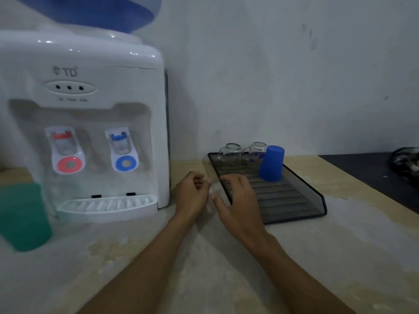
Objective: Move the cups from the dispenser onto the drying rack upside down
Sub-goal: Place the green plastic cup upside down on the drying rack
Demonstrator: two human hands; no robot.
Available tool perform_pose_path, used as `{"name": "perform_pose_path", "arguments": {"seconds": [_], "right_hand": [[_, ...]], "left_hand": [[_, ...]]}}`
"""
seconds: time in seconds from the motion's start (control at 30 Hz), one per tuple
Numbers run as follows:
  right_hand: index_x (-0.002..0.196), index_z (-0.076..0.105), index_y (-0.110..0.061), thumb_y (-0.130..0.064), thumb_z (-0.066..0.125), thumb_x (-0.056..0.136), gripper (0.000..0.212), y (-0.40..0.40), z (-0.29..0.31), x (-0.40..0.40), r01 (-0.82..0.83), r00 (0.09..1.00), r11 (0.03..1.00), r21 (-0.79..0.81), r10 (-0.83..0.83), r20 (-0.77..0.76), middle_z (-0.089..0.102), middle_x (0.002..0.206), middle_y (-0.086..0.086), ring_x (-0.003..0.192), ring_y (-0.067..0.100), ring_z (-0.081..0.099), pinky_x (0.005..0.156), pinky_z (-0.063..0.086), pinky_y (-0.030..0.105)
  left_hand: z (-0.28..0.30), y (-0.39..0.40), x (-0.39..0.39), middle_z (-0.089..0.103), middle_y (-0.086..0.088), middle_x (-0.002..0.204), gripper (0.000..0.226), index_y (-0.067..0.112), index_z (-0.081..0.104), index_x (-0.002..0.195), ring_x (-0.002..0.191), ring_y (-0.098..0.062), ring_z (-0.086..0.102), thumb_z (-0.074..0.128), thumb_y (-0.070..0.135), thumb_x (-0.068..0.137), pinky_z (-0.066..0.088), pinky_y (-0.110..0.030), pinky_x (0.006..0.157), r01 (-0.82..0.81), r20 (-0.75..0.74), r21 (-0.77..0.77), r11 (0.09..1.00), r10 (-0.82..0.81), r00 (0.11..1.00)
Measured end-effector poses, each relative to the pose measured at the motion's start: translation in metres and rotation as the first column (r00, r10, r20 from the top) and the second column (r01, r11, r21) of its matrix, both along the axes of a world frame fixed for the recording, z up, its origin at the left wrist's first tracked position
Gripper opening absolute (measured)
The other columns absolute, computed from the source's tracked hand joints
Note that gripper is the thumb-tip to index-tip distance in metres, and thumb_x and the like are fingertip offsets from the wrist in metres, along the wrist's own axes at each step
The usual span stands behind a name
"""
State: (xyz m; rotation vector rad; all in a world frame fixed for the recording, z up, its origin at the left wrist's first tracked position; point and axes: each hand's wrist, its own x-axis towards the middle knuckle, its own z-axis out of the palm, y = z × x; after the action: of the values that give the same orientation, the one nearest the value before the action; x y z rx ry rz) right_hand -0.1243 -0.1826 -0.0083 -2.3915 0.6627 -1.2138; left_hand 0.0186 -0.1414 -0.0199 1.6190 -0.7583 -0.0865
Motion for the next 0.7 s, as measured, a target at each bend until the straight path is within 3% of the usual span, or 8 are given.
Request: {"name": "perform_pose_path", "arguments": {"seconds": [0.2,0.37,0.5,0.7], "right_hand": [[0.129,0.06,-0.01,-0.027,0.063,0.096,0.037,0.009,0.0,0.001,-0.121,0.989,0.987,-0.104,0.128,0.068,0.059,0.126,0.005,0.115,0.013,0.057,0.1,0.05,0.031],[0.128,0.06,-0.014,-0.027,0.064,0.098,0.034,0.019,-0.001,0.002,-0.227,0.97,0.966,-0.123,0.236,0.062,0.058,0.126,0.0,0.115,0.009,0.055,0.101,0.048,0.026],[0.129,0.061,-0.013,-0.027,0.065,0.098,0.035,0.033,-0.002,0.006,-0.319,0.947,0.939,-0.126,0.322,0.002,0.059,0.128,0.001,0.118,0.014,0.057,0.102,0.049,0.032],[0.128,0.062,-0.014,-0.023,0.069,0.095,0.035,0.077,0.003,0.016,-0.453,0.891,0.878,-0.155,0.452,-0.04,0.06,0.127,0.001,0.118,0.013,0.056,0.103,0.045,0.027]], "left_hand": [[0.011,0.034,-0.019,0.072,0.004,0.095,0.015,0.024,0.066,0.106,0.091,-0.013,0.071,0.064,0.013,0.097,0.061,-0.031,0.079,-0.113,0.123,-0.209,0.971,0.141,0.982],[0.01,0.085,-0.026,0.074,0.005,0.091,0.022,0.018,0.066,0.111,0.087,-0.006,0.073,0.068,0.004,0.094,0.058,-0.019,0.079,-0.12,0.347,-0.259,0.958,0.208,0.915],[0.008,0.134,-0.026,0.073,0.004,0.091,0.025,0.011,0.067,0.113,0.086,-0.007,0.071,0.07,0.0,0.091,0.057,-0.017,0.078,-0.123,0.494,-0.212,0.97,0.215,0.843],[0.007,0.21,-0.012,0.072,0.002,0.092,0.023,0.007,0.069,0.111,0.082,-0.007,0.068,0.073,0.001,0.089,0.053,-0.018,0.077,-0.261,0.555,-0.198,0.945,0.328,0.764]]}}
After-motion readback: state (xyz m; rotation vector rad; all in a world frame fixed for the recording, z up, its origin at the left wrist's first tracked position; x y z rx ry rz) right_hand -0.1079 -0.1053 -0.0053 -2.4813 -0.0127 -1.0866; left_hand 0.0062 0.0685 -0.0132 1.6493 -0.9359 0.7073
